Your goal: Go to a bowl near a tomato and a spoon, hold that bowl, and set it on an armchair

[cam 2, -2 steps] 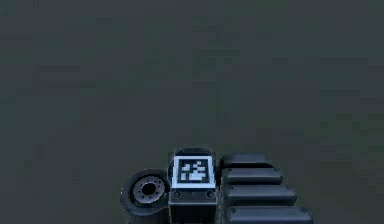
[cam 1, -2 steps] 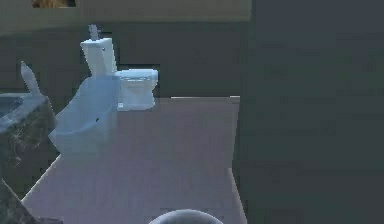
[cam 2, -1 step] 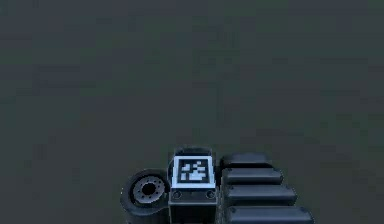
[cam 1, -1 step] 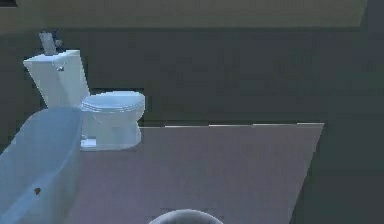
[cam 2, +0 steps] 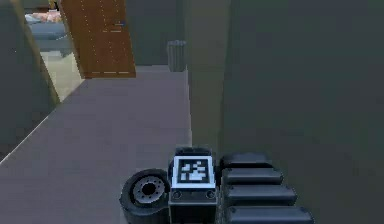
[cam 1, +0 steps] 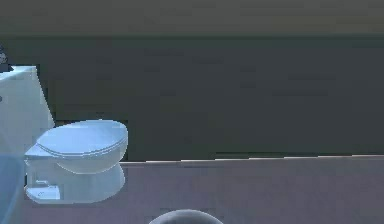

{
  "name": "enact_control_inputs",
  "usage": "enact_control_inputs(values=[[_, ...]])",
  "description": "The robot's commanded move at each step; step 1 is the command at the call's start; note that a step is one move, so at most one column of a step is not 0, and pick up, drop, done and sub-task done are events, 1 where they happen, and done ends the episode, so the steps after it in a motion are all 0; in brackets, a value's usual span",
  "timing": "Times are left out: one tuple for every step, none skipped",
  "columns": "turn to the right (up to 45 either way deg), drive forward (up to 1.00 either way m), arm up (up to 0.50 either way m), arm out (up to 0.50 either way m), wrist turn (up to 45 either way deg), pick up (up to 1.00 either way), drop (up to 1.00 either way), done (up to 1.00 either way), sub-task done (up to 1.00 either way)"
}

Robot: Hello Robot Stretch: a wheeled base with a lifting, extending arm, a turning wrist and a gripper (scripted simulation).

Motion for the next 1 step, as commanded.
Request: enact_control_inputs(values=[[21.0,0.0,0.0,0.0,0.0,0.0,0.0,0.0,0.0]])
